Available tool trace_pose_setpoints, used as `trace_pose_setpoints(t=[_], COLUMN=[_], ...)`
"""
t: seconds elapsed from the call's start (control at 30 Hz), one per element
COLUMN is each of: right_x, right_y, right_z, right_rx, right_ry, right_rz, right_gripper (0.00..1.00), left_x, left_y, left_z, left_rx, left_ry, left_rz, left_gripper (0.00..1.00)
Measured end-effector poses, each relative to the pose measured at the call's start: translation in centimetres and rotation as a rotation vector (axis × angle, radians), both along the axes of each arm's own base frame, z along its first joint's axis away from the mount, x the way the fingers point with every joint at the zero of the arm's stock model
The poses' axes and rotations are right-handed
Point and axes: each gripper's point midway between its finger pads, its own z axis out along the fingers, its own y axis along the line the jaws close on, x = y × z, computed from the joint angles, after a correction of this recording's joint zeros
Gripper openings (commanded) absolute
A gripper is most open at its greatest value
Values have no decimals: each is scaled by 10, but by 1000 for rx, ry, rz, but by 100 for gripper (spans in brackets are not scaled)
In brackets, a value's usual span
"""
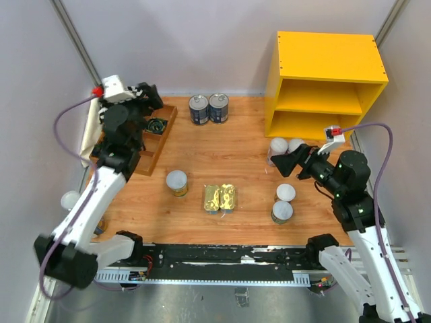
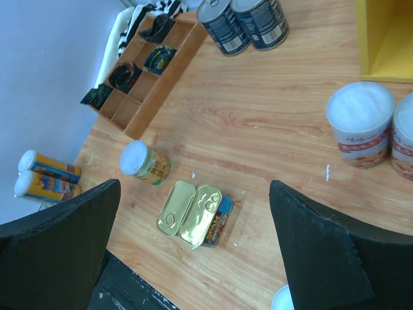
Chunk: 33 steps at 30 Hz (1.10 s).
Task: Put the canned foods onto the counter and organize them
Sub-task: Pick up the canned food from the corner of the board.
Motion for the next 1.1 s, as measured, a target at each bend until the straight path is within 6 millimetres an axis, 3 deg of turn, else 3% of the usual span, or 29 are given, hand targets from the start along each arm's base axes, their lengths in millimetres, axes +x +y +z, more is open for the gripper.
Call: trace_pose_setpoints(t=[0.07, 0.13, 0.17, 0.23, 0.33, 0.47, 0.63, 0.73, 0.83, 1.03, 1.1], right_x=[2, 3, 3, 2, -2, -10, -12, -9, -6, 3, 3], right_y=[6, 15, 22, 37, 65, 105, 135, 140, 138, 136, 137], right_z=[-4, -9, -11, -15, -20, -35, -58, -69, -71, -69, -69], right_rx=[-18, -44, -65, -105, -174, -260, -350, -392, -419, -466, -467], right_ry=[14, 23, 25, 23, 16, 3, 11, 18, -1, -49, -53], right_rz=[25, 63, 91, 147, 237, 352, 426, 436, 433, 420, 423], right_gripper=[99, 99, 99, 99, 99, 99, 99, 98, 99, 99, 99], left_x=[-43, -86, -109, -145, -191, -245, -290, -298, -287, -223, -207], left_y=[7, 31, 46, 63, 88, 123, 145, 151, 149, 131, 141], left_z=[42, 77, 89, 92, 61, -9, -44, -48, -55, -72, -81], left_rx=[-86, -181, -228, -283, -318, -272, -222, -202, -148, -112, -177], left_ry=[-60, -96, -102, -90, 4, 212, 333, 361, 434, 558, 581], left_rz=[33, 109, 155, 205, 305, 507, 625, 664, 699, 666, 675], left_gripper=[100, 100, 100, 100, 100, 100, 100, 100, 100, 100, 100])
